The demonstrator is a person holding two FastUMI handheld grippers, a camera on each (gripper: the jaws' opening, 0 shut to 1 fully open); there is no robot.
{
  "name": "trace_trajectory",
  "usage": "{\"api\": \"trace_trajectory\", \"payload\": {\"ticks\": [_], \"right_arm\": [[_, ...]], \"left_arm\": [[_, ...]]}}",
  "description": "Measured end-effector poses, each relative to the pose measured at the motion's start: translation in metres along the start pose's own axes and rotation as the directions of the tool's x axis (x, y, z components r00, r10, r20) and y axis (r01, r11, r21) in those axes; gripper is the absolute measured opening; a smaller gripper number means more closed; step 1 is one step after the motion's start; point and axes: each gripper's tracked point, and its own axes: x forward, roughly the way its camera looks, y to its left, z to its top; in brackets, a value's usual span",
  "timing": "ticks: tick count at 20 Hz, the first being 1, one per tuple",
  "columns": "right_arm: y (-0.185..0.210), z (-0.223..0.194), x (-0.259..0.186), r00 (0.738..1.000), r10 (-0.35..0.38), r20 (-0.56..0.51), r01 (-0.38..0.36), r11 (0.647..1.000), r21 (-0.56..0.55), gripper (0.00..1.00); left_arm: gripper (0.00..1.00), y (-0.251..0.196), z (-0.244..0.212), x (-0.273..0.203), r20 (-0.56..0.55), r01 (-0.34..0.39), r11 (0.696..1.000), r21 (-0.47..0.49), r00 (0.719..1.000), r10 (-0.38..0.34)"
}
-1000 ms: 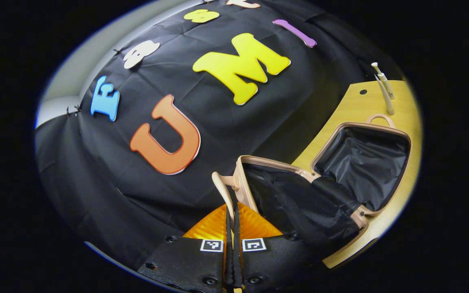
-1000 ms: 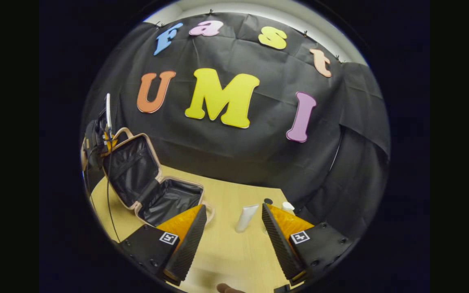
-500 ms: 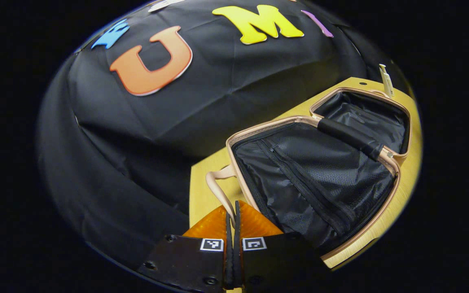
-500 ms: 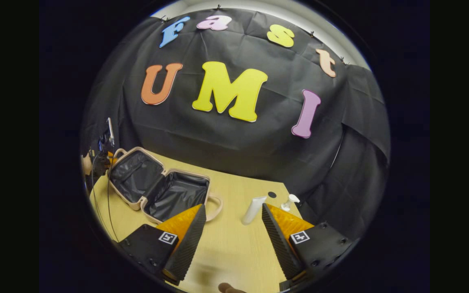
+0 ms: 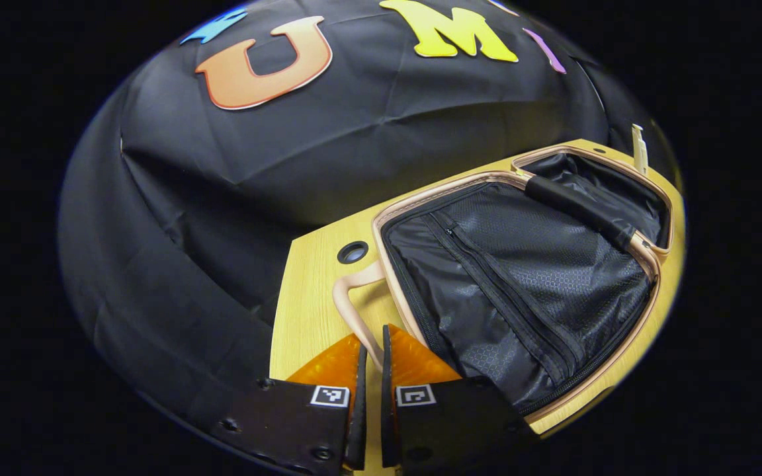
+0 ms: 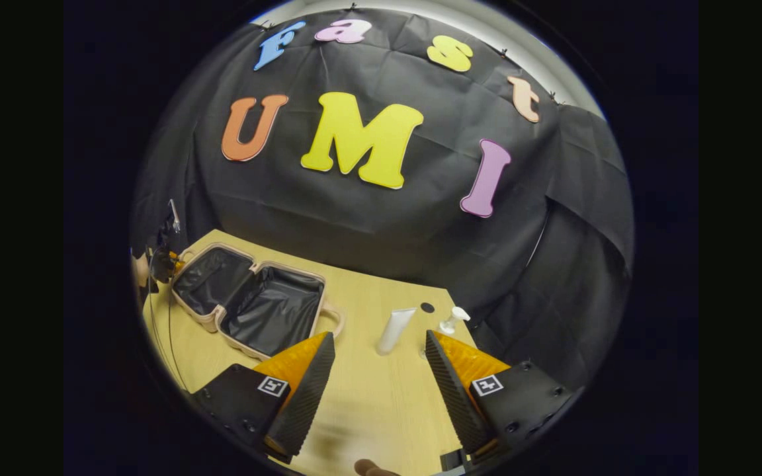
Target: First open the suitcase, pack the skin care products into it, and then close the suitcase.
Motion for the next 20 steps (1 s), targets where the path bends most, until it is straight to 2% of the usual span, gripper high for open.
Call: {"api": "trace_trajectory", "payload": {"ticks": [2, 4, 6, 7, 9, 10, 11, 12, 13, 15, 20], "right_arm": [[0.003, -0.002, 0.0, 1.0, 0.013, 0.002, -0.013, 1.0, -0.004, 0.82], [0.005, -0.005, 0.001, 1.0, 0.03, 0.002, -0.03, 0.999, -0.015, 0.82], [0.006, -0.007, 0.002, 0.999, 0.051, 0.007, -0.051, 0.999, -0.017, 0.82], [0.005, -0.006, 0.0, 0.998, 0.061, 0.016, -0.061, 0.998, -0.019, 0.82], [0.0, -0.005, -0.001, 0.996, 0.076, 0.043, -0.075, 0.997, -0.029, 0.82], [-0.003, -0.005, -0.003, 0.995, 0.082, 0.052, -0.08, 0.996, -0.034, 0.82], [-0.007, -0.006, -0.001, 0.994, 0.089, 0.059, -0.087, 0.996, -0.036, 0.82], [-0.011, -0.006, 0.0, 0.993, 0.097, 0.066, -0.095, 0.995, -0.035, 0.83], [-0.018, -0.007, 0.003, 0.992, 0.105, 0.072, -0.102, 0.994, -0.034, 0.83], [-0.033, -0.011, 0.012, 0.99, 0.117, 0.081, -0.116, 0.993, -0.02, 0.82], [-0.065, -0.024, 0.032, 0.988, 0.132, 0.084, -0.133, 0.991, 0.008, 0.82]], "left_arm": [[0.14, 0.008, -0.002, -0.003, -0.009, -0.035, 0.999, -0.005, 0.999, 0.035], [0.43, 0.024, -0.006, -0.009, -0.021, -0.1, 0.995, -0.008, 0.995, 0.1], [0.7, 0.023, -0.007, -0.02, -0.029, -0.103, 0.994, -0.033, 0.994, 0.102], [0.8, 0.023, -0.006, -0.025, -0.032, -0.109, 0.993, -0.046, 0.994, 0.108], [0.84, 0.021, 0.0, -0.037, -0.028, -0.126, 0.989, -0.079, 0.992, 0.124], [0.82, 0.014, 0.007, -0.045, -0.016, -0.114, 0.987, -0.114, 0.993, 0.113], [0.98, 0.003, 0.017, -0.054, -0.001, -0.09, 0.984, -0.152, 0.996, 0.091], [1.0, -0.008, 0.026, -0.064, 0.007, -0.078, 0.981, -0.177, 0.997, 0.08], [0.98, -0.018, 0.038, -0.074, 0.024, -0.09, 0.978, -0.186, 0.995, 0.097], [0.98, -0.067, 0.077, -0.093, 0.088, -0.038, 0.968, -0.25, 0.994, 0.061], [0.98, -0.156, 0.118, -0.107, 0.127, 0.053, 0.941, -0.334, 0.992, -0.011]]}}
